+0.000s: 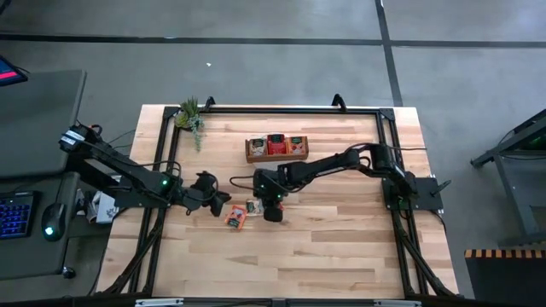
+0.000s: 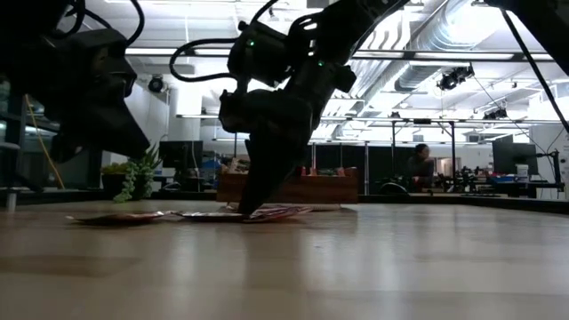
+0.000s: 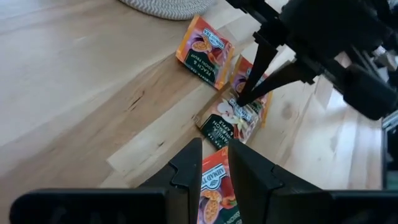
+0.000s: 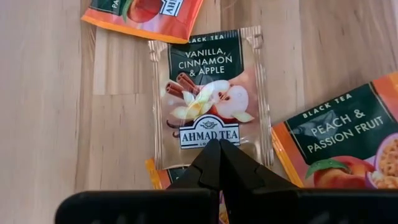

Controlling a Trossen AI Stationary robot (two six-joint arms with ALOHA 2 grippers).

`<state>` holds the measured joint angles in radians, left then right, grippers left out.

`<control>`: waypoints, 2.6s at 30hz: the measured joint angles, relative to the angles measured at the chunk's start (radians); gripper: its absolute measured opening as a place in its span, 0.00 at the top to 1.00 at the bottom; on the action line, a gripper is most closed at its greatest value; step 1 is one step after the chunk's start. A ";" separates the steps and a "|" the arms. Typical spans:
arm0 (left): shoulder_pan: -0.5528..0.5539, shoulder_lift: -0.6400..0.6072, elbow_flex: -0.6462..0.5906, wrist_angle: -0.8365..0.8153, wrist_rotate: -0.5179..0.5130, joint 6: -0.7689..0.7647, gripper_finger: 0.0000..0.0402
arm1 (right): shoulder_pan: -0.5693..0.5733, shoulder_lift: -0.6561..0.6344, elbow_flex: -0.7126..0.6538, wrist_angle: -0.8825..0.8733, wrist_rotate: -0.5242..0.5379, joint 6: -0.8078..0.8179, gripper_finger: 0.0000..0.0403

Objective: Pick & Place Tea
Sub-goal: Put the brown tea bag in the left section of the wooden organizer

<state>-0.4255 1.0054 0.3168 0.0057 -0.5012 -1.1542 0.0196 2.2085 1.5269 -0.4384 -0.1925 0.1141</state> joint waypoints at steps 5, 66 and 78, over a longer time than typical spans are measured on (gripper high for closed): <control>0.000 0.006 0.000 0.005 -0.012 -0.057 0.81 | -0.013 0.001 0.000 -0.002 0.003 0.001 1.00; 0.322 0.430 0.033 0.302 0.414 -0.378 0.40 | -0.065 0.006 -0.005 0.109 0.024 0.178 1.00; 0.321 0.462 0.032 0.330 0.399 -0.378 0.40 | -0.065 0.010 -0.006 0.199 0.002 0.226 1.00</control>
<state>-0.1047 1.4677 0.3489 0.3359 -0.1018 -1.5318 -0.0456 2.2181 1.5211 -0.2396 -0.1905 0.3398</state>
